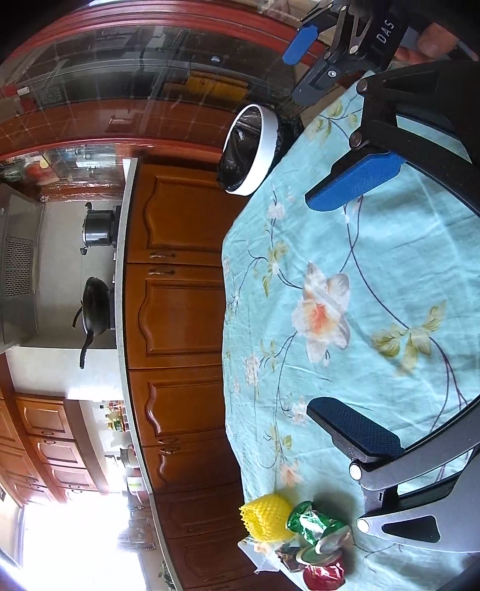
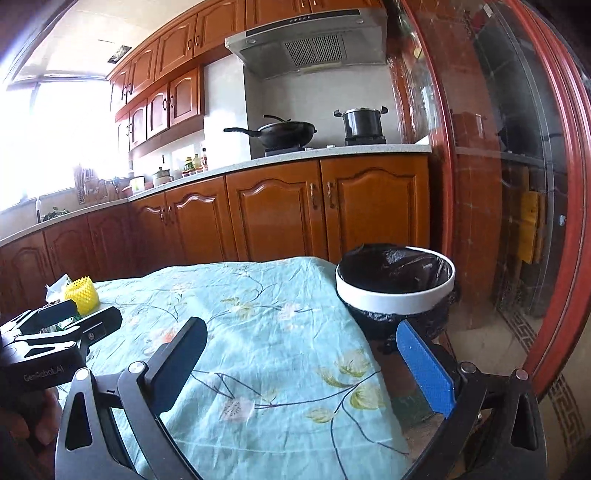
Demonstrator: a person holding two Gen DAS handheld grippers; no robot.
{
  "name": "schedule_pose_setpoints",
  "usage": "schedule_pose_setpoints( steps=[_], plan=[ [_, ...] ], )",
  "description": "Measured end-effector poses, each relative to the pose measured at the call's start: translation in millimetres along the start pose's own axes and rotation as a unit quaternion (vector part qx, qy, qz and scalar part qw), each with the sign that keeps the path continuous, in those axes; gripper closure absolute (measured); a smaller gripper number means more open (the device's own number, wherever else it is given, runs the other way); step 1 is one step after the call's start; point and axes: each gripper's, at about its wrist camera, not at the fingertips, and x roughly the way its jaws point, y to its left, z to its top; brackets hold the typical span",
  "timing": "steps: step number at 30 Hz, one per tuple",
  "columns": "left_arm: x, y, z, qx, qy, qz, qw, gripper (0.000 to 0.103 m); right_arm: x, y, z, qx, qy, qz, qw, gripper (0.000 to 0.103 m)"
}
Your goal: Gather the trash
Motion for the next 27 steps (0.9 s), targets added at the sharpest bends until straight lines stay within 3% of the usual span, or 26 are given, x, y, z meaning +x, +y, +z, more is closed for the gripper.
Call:
schedule_pose_setpoints(
  steps=[10,27],
  plan=[
    [-2.5,-2.5,-10.7,0.016,0.005,0.028,0.9995,0.0,3.7,5.1,-12.5,-0.004,0.021,-0.002,1.0,0.0],
    [0.7,-4.1,-11.3,0.022,0.017,0.019,0.9994,0.0,5.1,-1.2,-12.7,0.007,0.029,-0.005,1.0,0.0]
  ],
)
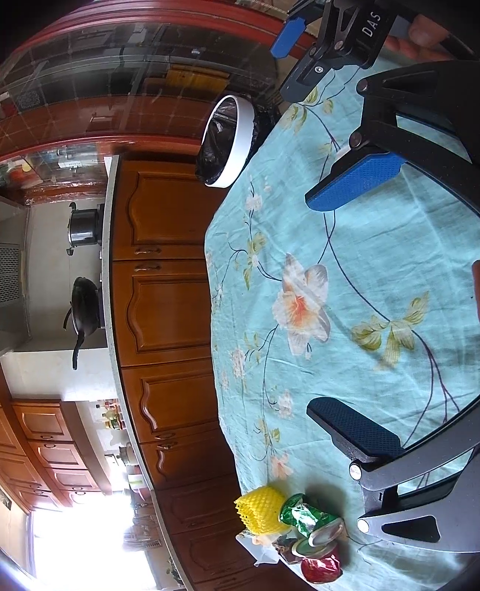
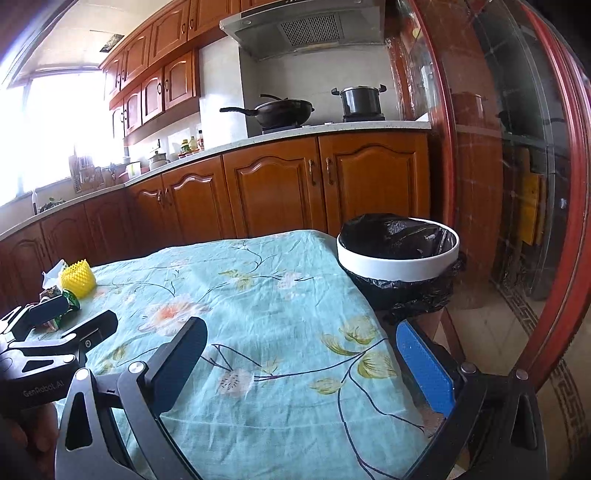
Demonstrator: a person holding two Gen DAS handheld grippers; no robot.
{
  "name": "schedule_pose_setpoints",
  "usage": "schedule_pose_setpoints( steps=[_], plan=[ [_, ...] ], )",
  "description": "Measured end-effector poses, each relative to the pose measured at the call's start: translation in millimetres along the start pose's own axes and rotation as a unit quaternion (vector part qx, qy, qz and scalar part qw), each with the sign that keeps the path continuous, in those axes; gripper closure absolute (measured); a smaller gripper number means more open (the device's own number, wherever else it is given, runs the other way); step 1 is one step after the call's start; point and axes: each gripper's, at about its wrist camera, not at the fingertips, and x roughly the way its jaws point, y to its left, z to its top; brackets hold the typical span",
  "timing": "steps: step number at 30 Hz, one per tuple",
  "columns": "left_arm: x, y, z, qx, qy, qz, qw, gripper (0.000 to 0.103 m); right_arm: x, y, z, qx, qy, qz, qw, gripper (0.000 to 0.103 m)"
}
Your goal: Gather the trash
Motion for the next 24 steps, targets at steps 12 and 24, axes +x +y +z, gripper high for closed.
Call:
schedule_pose_setpoints(
  steps=[12,24],
  plan=[
    [-0.5,-1.7,0.2,0.003,0.002,-0.008,1.0,0.0,-1.0,0.0,0.2,0.001,0.0,0.001,1.0,0.0],
    [-1.0,-2.2,0.8,0.002,0.002,-0.007,1.0,0.0,-2.8,0.7,1.1,0.001,-0.001,0.002,1.0,0.0]
  ],
)
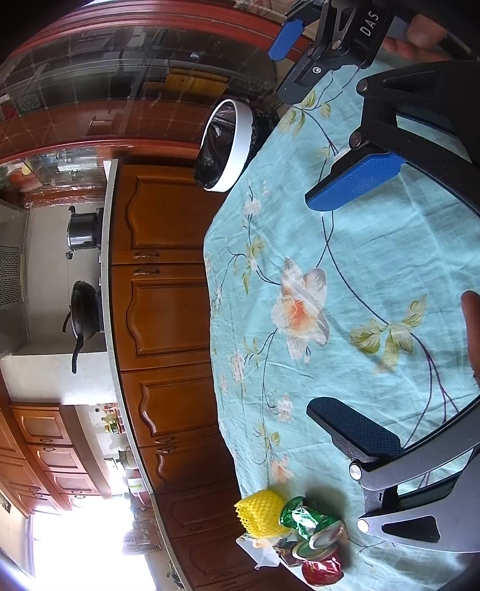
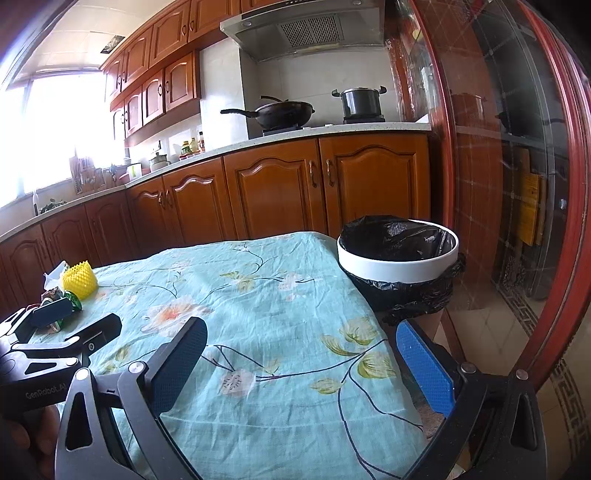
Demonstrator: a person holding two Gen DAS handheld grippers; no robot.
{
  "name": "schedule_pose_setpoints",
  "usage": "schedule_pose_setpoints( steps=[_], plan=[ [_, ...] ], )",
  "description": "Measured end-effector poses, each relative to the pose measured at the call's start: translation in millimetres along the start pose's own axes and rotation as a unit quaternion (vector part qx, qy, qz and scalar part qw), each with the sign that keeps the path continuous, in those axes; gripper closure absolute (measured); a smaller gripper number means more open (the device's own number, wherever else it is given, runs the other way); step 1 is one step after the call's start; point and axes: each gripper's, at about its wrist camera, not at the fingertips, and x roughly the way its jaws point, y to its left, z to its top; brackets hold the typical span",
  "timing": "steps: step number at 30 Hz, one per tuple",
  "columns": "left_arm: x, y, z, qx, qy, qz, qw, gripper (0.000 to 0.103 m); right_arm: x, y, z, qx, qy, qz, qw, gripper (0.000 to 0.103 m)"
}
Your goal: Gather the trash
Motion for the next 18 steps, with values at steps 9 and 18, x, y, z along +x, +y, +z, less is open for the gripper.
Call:
schedule_pose_setpoints(
  steps=[9,18],
  plan=[
    [-1.4,-0.3,0.0,0.001,-0.002,0.002,1.0,0.0,-0.9,0.0,0.1,-0.001,-0.001,0.0,1.0,0.0],
    [-1.1,1.0,-0.5,-0.003,0.001,-0.001,1.0,0.0,-1.7,0.3,0.0,0.0,-0.001,0.001,1.0,0.0]
  ],
)
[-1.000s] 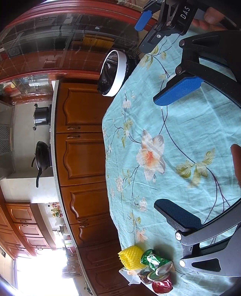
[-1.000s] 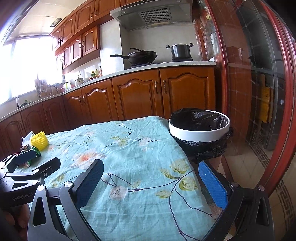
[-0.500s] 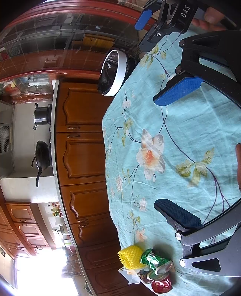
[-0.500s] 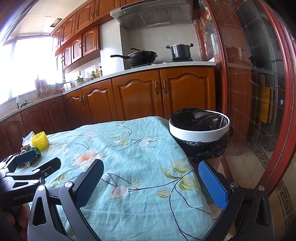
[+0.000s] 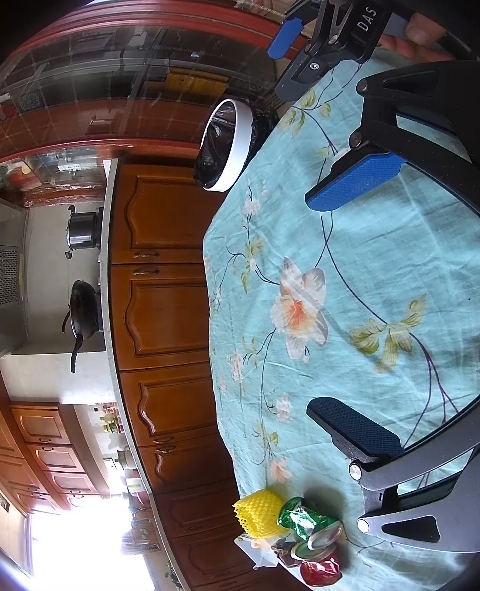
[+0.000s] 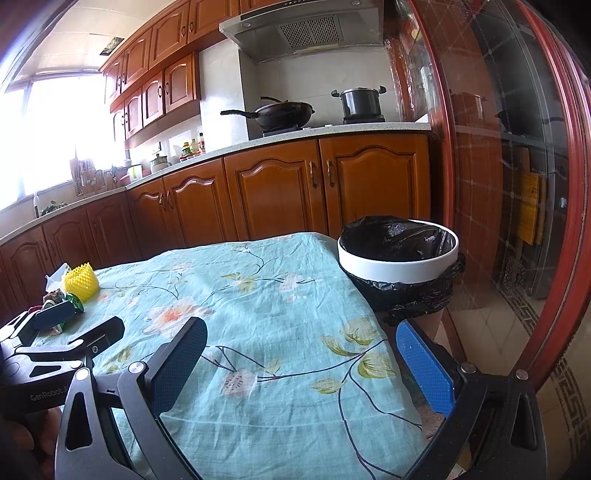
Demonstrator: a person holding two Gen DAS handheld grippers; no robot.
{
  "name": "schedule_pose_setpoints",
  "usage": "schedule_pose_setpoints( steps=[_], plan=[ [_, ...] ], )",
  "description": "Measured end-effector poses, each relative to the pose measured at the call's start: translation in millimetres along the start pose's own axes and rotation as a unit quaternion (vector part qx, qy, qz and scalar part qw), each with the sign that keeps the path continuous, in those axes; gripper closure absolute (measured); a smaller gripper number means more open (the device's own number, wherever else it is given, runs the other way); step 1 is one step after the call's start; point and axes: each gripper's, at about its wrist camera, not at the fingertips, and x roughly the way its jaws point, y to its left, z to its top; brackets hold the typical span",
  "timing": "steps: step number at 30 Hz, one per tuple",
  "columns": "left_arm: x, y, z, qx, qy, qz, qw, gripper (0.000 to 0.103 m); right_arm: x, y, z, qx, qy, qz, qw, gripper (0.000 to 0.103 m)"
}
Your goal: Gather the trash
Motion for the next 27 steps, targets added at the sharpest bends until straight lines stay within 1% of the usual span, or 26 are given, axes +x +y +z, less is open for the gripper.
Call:
schedule_pose_setpoints(
  steps=[27],
  plan=[
    [0.3,1.2,1.3,0.005,-0.001,-0.008,1.0,0.0,-2.2,3.5,3.2,0.001,-0.002,0.003,1.0,0.0]
  ],
)
